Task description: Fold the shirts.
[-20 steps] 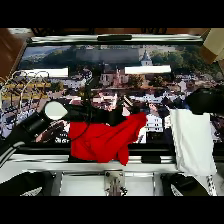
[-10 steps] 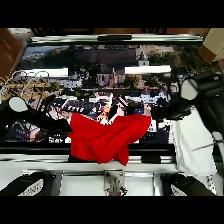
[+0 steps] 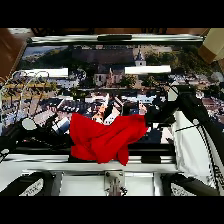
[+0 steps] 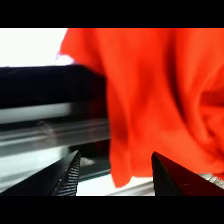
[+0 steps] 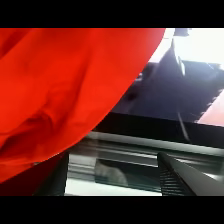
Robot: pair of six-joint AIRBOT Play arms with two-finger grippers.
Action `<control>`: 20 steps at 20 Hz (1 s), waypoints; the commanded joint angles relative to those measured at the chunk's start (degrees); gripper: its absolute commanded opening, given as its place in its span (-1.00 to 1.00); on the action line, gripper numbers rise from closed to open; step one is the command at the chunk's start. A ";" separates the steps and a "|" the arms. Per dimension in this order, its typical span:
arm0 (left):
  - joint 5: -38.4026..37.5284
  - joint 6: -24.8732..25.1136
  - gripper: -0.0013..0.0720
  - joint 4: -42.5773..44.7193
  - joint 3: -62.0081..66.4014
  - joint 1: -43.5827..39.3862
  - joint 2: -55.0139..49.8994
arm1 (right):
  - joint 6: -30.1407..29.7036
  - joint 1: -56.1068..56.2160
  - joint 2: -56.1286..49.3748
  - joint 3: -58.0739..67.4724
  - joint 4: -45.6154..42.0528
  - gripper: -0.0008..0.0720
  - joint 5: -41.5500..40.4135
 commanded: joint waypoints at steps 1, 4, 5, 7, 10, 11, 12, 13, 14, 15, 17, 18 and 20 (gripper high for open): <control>4.52 0.02 0.38 -3.54 -1.27 0.09 0.04 | -0.37 -3.56 -1.90 -0.44 1.40 0.80 -2.58; 4.94 0.02 0.28 -3.82 -1.27 0.09 -0.72 | -0.37 -4.44 -4.61 -0.44 3.10 0.80 -4.00; 4.94 0.00 0.25 -3.89 -1.27 0.00 -1.29 | -0.59 -4.33 -5.97 -0.44 4.52 0.80 -4.37; 4.96 0.04 0.25 -3.85 -1.27 -0.85 -2.91 | -2.25 -4.35 -8.66 -0.44 7.61 0.80 -4.46; 5.35 0.00 -0.03 -4.00 -1.27 -2.89 -4.70 | -2.29 -4.35 -10.71 -0.44 7.91 0.77 -4.61; 6.14 -0.02 -0.20 -4.31 -1.27 -3.69 -4.63 | -2.25 -4.33 -11.19 -0.46 7.98 0.65 -4.90; 6.80 -0.02 -0.34 -5.01 -1.25 -4.13 -4.63 | -2.03 -4.33 -11.74 -0.83 8.55 0.63 -5.53; 7.34 0.00 -0.51 -6.03 -1.25 -4.22 -4.63 | -2.03 -4.33 -12.22 -1.51 9.73 0.63 -6.36; 7.50 0.02 -0.67 -6.56 -1.20 -4.20 -4.63 | -2.05 -4.33 -12.81 -2.43 11.54 0.63 -7.43; 7.48 0.39 -0.89 -6.60 -1.14 -4.20 -4.57 | -2.12 -4.33 -13.40 -3.32 13.29 0.63 -8.48; 7.32 1.77 -0.88 -6.78 -1.14 -4.20 -4.11 | -3.52 -4.33 -14.36 -4.35 15.82 0.26 -10.51; 7.39 1.77 -0.88 -6.75 -1.11 -4.20 -3.41 | -3.54 -4.35 -14.43 -4.33 16.24 -0.66 -11.17; 7.39 2.19 -0.88 -5.90 -0.02 -4.17 -0.76 | -5.53 -4.35 -13.40 -3.69 16.98 -0.79 -11.87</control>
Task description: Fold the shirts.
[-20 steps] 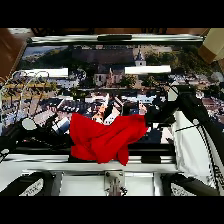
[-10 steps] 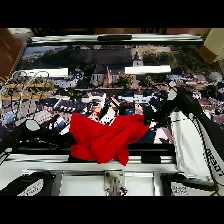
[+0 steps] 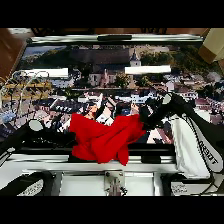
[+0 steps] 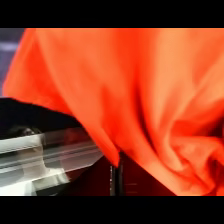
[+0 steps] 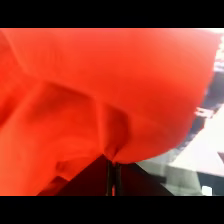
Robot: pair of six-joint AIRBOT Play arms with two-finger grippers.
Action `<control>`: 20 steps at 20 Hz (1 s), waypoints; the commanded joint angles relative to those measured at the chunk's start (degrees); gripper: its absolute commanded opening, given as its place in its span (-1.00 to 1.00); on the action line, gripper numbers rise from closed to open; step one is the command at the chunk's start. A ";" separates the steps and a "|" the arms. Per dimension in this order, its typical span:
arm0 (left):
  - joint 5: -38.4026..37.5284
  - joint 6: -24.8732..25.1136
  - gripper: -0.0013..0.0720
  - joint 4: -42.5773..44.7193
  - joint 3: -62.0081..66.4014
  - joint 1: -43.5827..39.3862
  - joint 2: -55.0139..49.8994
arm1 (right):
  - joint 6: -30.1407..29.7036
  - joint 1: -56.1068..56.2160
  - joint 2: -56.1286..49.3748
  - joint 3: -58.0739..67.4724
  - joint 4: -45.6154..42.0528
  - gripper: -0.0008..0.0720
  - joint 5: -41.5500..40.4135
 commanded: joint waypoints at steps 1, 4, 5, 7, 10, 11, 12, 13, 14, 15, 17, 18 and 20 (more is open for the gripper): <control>-0.44 0.76 -0.88 1.70 2.93 0.11 4.13 | -4.07 -0.04 1.38 1.07 2.47 -0.79 -1.88; -4.59 0.74 -0.88 9.42 16.17 1.55 11.10 | -6.86 -0.15 8.90 9.57 -1.77 -0.79 -1.88; -5.68 0.74 -0.88 11.82 23.28 2.47 13.46 | -8.66 -0.15 12.41 14.14 -3.74 -0.79 -2.43; -5.16 0.72 -0.88 13.57 39.15 4.74 17.14 | -12.98 -0.13 19.37 23.87 -5.81 -0.79 -4.52; -0.52 -4.00 -0.88 13.51 63.87 7.56 18.86 | -13.46 -0.09 30.25 37.31 -4.11 -0.79 -13.44; 2.19 -5.40 -0.88 13.49 71.25 7.54 18.84 | -13.46 -0.09 33.94 39.80 -2.05 -0.79 -17.49; 5.01 -5.33 -0.88 13.51 77.29 7.54 18.84 | -13.46 -0.09 37.11 41.33 -1.01 -0.79 -20.57; 7.15 -5.33 -0.88 13.55 81.64 7.54 18.84 | -13.44 -0.09 40.19 42.40 -0.81 -0.79 -22.36; 8.52 -5.33 -0.88 13.62 84.94 7.54 18.82 | -13.46 -0.09 42.84 42.69 -1.25 -0.79 -22.73; 9.27 -5.33 -0.88 13.73 87.21 7.54 18.84 | -13.42 -0.09 45.33 42.69 -2.27 -0.79 -21.84; 8.20 -5.33 -0.88 14.49 88.13 7.54 19.02 | -11.85 -0.09 48.54 42.69 -5.79 -0.79 -16.31; 5.81 -5.33 -0.88 16.37 87.95 7.54 18.82 | -10.69 -0.09 49.40 42.69 -8.57 -0.79 -11.93; 1.20 -6.05 -0.88 21.24 85.88 7.54 18.60 | -8.74 -0.09 49.77 42.66 -14.97 -0.79 -0.59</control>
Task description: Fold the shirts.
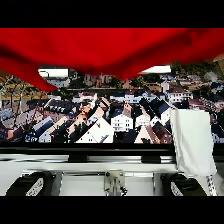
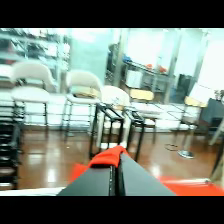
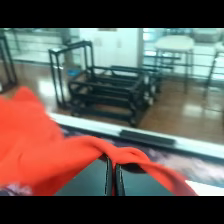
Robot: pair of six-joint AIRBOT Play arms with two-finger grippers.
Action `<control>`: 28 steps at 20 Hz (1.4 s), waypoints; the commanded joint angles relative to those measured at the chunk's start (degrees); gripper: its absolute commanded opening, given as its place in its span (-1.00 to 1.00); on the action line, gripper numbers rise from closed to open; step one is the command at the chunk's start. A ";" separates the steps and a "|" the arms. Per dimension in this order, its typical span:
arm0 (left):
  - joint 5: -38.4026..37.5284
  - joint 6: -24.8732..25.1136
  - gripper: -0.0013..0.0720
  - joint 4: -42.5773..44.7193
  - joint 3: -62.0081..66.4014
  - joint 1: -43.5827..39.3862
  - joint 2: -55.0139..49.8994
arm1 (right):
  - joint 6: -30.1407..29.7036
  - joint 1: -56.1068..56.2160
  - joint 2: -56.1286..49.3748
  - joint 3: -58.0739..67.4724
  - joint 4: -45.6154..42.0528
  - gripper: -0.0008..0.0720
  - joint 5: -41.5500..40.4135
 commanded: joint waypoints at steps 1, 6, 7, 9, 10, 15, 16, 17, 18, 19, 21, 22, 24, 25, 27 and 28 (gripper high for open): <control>-4.87 -1.70 -0.88 7.65 -0.42 0.11 -0.11 | 3.13 0.04 2.38 0.50 -10.47 -0.79 17.68; -7.06 -1.64 -0.88 12.92 -9.90 0.11 -3.93 | 5.99 0.04 0.42 -12.94 -13.40 -0.79 31.50; -8.17 -1.66 -0.88 12.35 -12.79 0.09 -5.60 | 6.21 0.04 0.42 -18.67 -12.79 -0.79 29.75; -9.38 -1.64 -0.88 10.73 -19.76 0.09 -8.96 | 7.34 0.04 0.39 -30.91 -12.50 -0.78 20.39; -9.27 -1.64 -0.88 9.22 -23.61 0.09 -10.71 | 8.39 0.04 0.17 -37.20 -12.59 -0.78 13.09; -5.95 -0.96 -0.88 1.81 -40.39 0.09 -20.02 | 21.77 0.02 -10.58 -52.48 -13.55 -0.78 -20.22; -5.38 -0.96 -0.88 1.81 -42.25 0.09 -21.62 | 25.11 0.02 -14.23 -52.37 -13.57 -0.78 -25.14; -5.09 -0.92 -0.88 1.84 -43.56 0.09 -22.95 | 28.17 0.02 -17.31 -52.37 -13.49 -0.78 -29.86; -5.03 -0.76 -0.88 1.79 -44.44 0.09 -23.89 | 31.15 0.02 -20.06 -52.37 -13.38 -0.78 -34.23; -5.05 -0.55 -0.88 1.77 -45.05 0.07 -24.63 | 34.25 0.02 -22.64 -52.37 -13.38 -0.78 -38.16; -5.07 -0.52 -0.88 1.75 -45.62 0.09 -25.11 | 38.77 0.02 -26.58 -52.35 -11.93 -0.78 -41.05; -5.14 0.07 -0.88 1.75 -45.62 0.09 -25.03 | 38.71 0.04 -27.96 -52.37 -9.64 -0.78 -40.48; -6.64 3.15 -0.88 1.77 -45.44 0.09 -24.85 | 36.11 0.02 -28.11 -52.15 -6.67 -0.19 -37.48; -7.52 4.72 -0.88 1.79 -45.44 0.11 -24.83 | 32.39 0.02 -27.15 -51.21 -6.93 0.27 -34.51; -9.27 7.34 -0.88 1.79 -45.44 0.11 -24.85 | 24.02 -0.04 -24.06 -47.52 -8.09 0.28 -25.73; -9.57 7.69 -0.88 1.79 -45.44 0.09 -24.85 | 22.45 -0.02 -22.47 -45.33 -9.03 0.28 -19.78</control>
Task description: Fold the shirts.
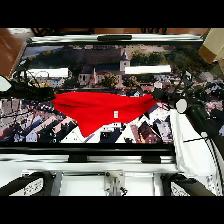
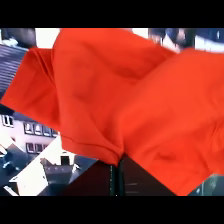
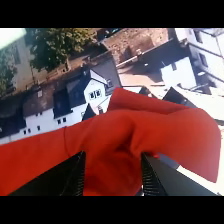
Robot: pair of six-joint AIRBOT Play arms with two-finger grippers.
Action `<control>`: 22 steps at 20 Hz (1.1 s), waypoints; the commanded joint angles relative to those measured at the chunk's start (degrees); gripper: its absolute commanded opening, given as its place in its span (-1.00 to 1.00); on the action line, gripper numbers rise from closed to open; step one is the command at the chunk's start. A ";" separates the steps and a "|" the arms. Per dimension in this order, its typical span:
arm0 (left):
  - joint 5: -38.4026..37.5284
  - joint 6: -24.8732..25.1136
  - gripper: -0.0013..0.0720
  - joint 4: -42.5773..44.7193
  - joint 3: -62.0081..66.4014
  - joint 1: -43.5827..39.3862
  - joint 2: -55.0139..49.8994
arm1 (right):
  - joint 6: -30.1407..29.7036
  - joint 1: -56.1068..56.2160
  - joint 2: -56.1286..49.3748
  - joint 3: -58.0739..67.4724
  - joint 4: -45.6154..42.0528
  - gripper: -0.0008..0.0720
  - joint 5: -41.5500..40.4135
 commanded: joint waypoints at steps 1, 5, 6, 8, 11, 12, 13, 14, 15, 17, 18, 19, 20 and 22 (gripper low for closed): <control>-2.05 3.26 -0.88 -0.09 -0.22 0.02 -0.17 | -6.88 -0.02 3.30 4.87 -0.52 0.28 16.09; -2.05 3.26 -0.88 -0.11 -0.22 0.02 -0.17 | -12.07 0.04 1.64 -1.36 14.40 0.29 26.21; -2.08 3.26 -0.88 -0.11 -0.22 0.02 -0.17 | -14.08 0.04 -0.37 -4.61 19.74 0.29 24.20; -2.10 3.23 -0.88 -0.13 -0.22 0.02 -0.17 | -14.32 0.04 -5.25 -8.17 26.80 0.29 19.96; -2.08 3.23 -0.88 -0.13 -0.22 0.02 -0.17 | -20.72 0.50 -12.07 -8.28 41.68 0.29 14.21; -2.08 3.23 -0.88 -0.13 -0.22 0.02 -0.17 | -22.80 1.03 -13.55 -8.28 45.64 0.29 12.83; -2.05 3.23 -0.88 -0.13 -0.22 0.02 -0.17 | -23.67 1.60 -14.78 -8.22 47.58 0.29 11.47; -2.05 3.23 -0.88 -0.13 -0.22 0.02 -0.17 | -23.74 2.29 -15.87 -8.24 48.37 0.29 10.12; -2.05 3.21 -0.88 -0.13 -0.22 0.02 -0.17 | -23.67 2.97 -16.68 -8.24 48.54 0.29 9.07; -2.05 3.21 -0.88 -0.13 -0.22 0.02 -0.17 | -23.71 3.93 -17.46 -8.24 49.48 0.29 7.17; -2.05 3.21 -0.88 -0.13 -0.22 0.02 -0.17 | -23.65 4.66 -17.46 -8.24 49.66 0.29 5.57; -2.05 3.19 -0.88 -0.13 -0.22 0.02 -0.17 | -23.41 5.40 -17.46 -8.24 50.23 0.28 4.15; -2.05 3.19 -0.88 -0.13 -0.22 0.02 -0.17 | -23.41 6.01 -17.46 -8.24 50.82 0.18 2.97; -2.08 3.21 -0.88 -0.09 -0.20 0.07 -0.17 | -23.76 6.27 -17.40 -7.96 52.41 -0.77 2.91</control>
